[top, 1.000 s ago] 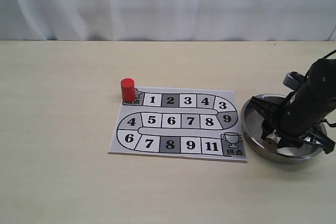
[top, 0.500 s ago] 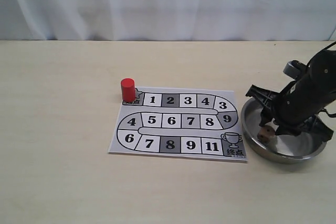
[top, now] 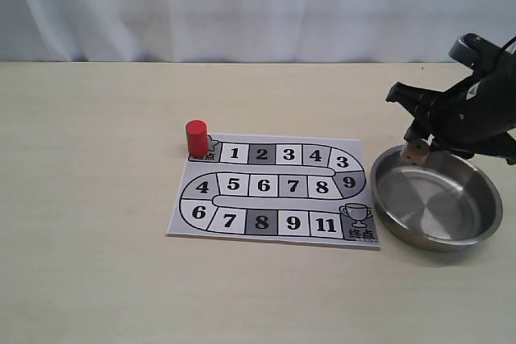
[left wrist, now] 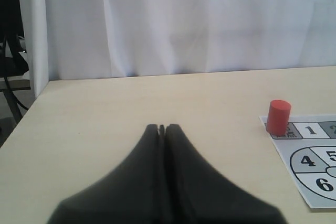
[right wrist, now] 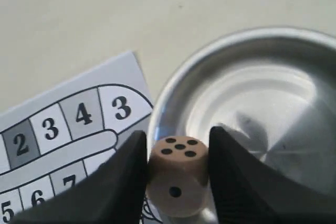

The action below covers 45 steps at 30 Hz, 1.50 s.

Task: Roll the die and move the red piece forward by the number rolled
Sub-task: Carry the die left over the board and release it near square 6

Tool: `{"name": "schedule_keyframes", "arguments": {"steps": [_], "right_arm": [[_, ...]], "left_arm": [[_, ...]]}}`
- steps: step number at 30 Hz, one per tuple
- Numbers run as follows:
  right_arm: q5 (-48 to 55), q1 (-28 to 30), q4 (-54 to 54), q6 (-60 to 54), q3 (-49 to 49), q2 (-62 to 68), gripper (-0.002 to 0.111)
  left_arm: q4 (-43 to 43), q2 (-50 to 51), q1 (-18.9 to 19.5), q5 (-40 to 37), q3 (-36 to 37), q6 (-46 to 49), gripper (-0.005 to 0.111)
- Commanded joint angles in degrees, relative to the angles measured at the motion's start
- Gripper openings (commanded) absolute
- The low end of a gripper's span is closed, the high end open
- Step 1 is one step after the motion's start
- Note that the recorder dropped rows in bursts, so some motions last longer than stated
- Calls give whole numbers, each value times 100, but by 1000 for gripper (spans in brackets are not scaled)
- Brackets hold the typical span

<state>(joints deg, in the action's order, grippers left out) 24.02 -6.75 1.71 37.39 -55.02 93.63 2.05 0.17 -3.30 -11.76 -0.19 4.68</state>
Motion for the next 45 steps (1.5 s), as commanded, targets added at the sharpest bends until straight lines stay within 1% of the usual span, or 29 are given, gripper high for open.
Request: {"name": "schedule_keyframes", "arguments": {"steps": [1,4,12,14,16,19,22,24,30,32,45], "right_arm": [[-303,-33,-486,-851,-28,-162,5],[-542,-208,-661,-1189,-28,-162,5],[-1270,-861,-661,-1278,-28,-150,5],[-1398,-1059,-661,-1278,-28,-150,6],[-1576,-1218,-689,-1264,-28,-136,14],[-1804,-1382,-939,-1216,-28,-30,32],[-1903,-1476,-1116,-1216,-28,156,46],[-1882,-1476,-1131,-1216,-28,258,52],[-1812,-1476,-1199,-1216,-28,287,62],[-1823,-1476,-1197,-1216,-28,238,64],[-1823,-1476,-1106,-1364,-28,139,64]], "left_arm": [[12,-17,0,53,19,21,0],[12,-17,0,53,19,21,0],[12,-17,0,53,19,21,0],[12,-17,0,53,19,21,0],[12,-17,0,53,19,21,0],[12,-17,0,53,19,21,0],[12,-17,0,53,19,21,0],[12,-17,0,53,19,21,0],[12,-17,0,53,19,21,0],[12,-17,0,53,19,21,0],[12,-17,0,53,19,21,0]]}}
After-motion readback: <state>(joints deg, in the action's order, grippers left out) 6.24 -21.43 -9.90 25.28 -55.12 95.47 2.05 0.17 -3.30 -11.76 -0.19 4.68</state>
